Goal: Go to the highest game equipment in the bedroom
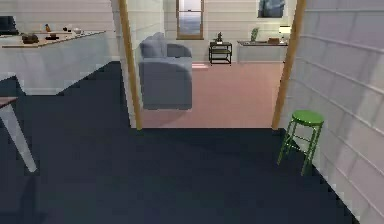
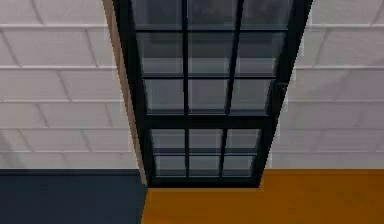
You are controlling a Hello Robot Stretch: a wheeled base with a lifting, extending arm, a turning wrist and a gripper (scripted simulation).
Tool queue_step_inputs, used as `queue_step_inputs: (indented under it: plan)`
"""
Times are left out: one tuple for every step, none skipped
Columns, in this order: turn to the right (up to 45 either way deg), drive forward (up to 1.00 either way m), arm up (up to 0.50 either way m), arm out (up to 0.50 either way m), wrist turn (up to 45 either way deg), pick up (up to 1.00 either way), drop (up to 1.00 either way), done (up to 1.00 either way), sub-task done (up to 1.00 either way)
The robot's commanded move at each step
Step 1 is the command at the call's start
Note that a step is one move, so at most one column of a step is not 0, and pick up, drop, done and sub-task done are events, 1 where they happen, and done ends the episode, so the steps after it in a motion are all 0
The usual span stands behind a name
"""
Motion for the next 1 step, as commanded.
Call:
queue_step_inputs:
  plan:
    - [45.0,0.00,0.00,0.00,0.0,0.00,0.00,0.00,0.00]
